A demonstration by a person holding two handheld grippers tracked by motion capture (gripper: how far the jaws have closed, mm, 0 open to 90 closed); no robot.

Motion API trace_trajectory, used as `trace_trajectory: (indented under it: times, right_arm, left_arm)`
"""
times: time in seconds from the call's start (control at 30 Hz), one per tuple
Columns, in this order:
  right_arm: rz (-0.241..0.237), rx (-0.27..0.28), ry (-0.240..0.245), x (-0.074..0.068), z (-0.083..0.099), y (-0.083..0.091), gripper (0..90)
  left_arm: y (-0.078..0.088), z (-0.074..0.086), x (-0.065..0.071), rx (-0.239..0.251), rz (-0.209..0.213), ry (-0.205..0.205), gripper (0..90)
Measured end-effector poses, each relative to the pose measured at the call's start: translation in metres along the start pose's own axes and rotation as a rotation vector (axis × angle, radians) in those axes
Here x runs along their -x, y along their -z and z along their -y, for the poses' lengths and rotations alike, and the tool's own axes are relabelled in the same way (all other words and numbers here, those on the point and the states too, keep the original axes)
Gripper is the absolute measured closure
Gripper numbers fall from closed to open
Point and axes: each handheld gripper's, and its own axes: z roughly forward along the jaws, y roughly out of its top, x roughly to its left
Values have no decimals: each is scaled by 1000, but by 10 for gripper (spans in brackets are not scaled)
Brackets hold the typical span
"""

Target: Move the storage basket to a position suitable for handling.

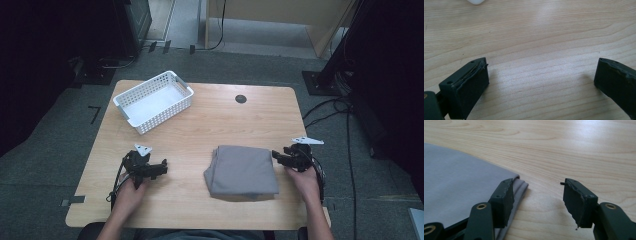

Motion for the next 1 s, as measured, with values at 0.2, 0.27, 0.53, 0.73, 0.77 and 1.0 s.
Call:
trace_trajectory:
  times: [0.2, 0.27, 0.53, 0.73, 0.77, 1.0]
  right_arm:
    - [-38, -2, 11, -9, -15, 7, 470]
    - [-63, -9, 23, -14, -21, 7, 500]
    - [-145, -37, 43, -39, -42, 3, 501]
    - [-159, -45, 77, -58, -56, 0, 494]
    - [-161, -44, 85, -61, -58, -1, 491]
    - [-190, -53, 132, -86, -69, -10, 481]
  left_arm:
    - [0, 0, 0, 1, 0, 1, 0]
    - [0, 0, 0, 1, 0, 2, 0]
    - [0, 0, 0, 2, 0, 2, 0]
    - [0, 0, 0, 1, 0, 1, 0]
    - [0, 0, 0, 1, 0, 2, 0]
    - [0, 0, 0, 0, 0, 1, 0]
